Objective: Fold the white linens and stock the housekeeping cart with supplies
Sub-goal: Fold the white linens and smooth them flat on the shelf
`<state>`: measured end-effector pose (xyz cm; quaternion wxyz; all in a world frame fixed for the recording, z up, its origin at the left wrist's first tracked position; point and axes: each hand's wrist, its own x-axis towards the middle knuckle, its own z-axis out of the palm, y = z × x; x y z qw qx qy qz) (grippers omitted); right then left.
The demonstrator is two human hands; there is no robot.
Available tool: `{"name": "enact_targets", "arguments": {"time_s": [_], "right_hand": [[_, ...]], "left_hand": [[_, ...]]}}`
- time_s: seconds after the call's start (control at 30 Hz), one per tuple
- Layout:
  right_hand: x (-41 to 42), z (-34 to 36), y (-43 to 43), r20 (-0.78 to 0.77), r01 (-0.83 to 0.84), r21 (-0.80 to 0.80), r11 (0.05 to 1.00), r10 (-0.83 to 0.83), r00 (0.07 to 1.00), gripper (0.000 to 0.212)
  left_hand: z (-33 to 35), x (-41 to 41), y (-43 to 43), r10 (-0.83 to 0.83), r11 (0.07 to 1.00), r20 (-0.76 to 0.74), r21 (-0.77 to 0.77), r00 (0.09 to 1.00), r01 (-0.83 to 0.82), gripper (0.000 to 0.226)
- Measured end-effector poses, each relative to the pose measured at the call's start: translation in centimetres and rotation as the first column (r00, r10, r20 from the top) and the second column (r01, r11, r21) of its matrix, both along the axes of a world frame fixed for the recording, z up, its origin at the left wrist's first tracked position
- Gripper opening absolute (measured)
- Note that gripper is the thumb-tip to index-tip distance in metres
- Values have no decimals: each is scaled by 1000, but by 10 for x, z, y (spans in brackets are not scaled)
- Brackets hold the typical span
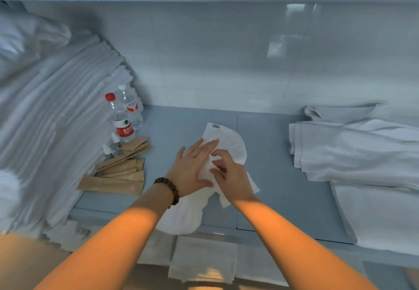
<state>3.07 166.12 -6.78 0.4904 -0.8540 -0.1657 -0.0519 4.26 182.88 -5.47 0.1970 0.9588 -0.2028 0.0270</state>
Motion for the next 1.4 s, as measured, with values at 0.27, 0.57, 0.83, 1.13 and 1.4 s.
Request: {"name": "enact_targets", "arguments": {"time_s": [0.27,0.57,0.83,1.13,1.4], "right_hand": [[-2,14,19,1,-3,150,989,3,1000,27],[-14,-14,25,-88,90,-147,985,-104,991,78],[-11,-20,45,-183,176,-116,977,-196,963,88],[-1,-29,33,90,329,-143,933,-319,943,19],[8,-22,6,116,290,62,955,-295,948,18]], "left_hand": [[19,-6,31,225,968,91,-135,970,-212,8],[55,-14,33,342,910,173,-306,923,-280,5],[76,-14,30,338,871,190,-434,922,-230,11],[78,-5,49,347,835,154,-501,925,-230,4],[49,-6,65,374,922,123,-157,919,-354,17]]}}
